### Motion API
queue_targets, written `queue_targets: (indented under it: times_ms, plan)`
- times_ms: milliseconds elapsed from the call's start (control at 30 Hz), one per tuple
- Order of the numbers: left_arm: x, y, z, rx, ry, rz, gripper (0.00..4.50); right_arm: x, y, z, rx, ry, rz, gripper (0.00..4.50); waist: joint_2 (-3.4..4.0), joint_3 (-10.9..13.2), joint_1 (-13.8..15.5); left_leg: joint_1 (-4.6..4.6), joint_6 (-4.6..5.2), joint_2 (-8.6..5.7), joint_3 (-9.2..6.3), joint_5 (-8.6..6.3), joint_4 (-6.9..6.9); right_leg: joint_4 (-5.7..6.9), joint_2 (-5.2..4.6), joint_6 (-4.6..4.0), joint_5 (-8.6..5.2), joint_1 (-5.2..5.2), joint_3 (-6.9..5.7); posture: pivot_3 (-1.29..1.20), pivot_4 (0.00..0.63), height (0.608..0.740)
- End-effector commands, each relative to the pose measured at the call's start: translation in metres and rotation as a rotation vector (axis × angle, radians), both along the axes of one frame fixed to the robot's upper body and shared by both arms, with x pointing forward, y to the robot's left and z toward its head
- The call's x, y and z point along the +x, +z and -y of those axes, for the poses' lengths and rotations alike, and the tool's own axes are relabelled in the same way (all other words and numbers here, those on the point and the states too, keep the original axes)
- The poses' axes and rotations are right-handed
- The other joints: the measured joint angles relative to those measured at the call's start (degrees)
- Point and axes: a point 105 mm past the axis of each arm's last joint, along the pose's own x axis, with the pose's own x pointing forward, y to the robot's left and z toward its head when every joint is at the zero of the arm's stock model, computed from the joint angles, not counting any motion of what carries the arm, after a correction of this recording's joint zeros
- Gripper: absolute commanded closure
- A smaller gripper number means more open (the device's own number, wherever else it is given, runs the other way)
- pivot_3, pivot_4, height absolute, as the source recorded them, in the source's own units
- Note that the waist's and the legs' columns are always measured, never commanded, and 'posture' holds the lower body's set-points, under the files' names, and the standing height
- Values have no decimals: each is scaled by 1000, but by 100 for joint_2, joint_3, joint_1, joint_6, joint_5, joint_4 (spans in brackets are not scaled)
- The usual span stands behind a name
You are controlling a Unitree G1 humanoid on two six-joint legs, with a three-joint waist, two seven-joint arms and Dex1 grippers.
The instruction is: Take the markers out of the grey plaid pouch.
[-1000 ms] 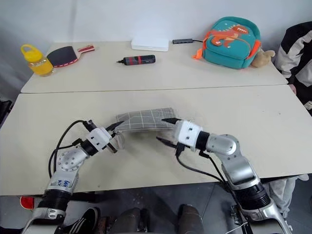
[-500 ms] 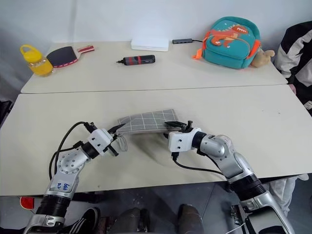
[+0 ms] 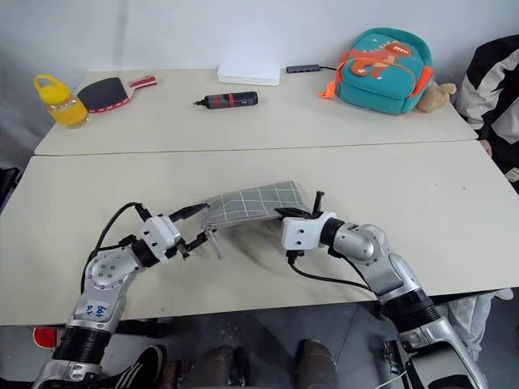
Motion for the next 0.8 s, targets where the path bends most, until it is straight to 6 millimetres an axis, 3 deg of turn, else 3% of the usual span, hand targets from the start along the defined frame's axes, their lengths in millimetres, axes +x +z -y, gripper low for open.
queue_targets:
  times_ms: [33,433,533,733,800]
  plan:
    - [-4,4,-5,47,-14,61,1851,1,16,1,33,10,43,4500,0,0,2,0,0,0,0,0,0,0,0,0,0,0,0,0,150,740]
    - [9,-7,-5,154,2,102,1851,-3,17,-4,48,31,32,4500,0,0,-2,0,0,0,0,0,-1,1,0,-1,0,-1,-2,0,150,740]
    - [12,-8,-6,164,9,102,2440,-3,17,-4,49,31,29,4500,0,0,-1,0,0,-1,1,0,-1,1,0,-1,0,-1,-1,0,150,740]
    - [13,-11,-7,169,-2,88,4343,-3,17,-2,51,24,28,4500,0,0,0,0,0,0,1,0,-1,1,0,-1,0,-1,-1,0,150,740]
    - [14,-10,-6,167,-3,89,4443,-3,17,-1,52,20,29,4500,0,0,2,0,0,0,1,0,-1,1,0,0,0,-1,-1,0,150,740]
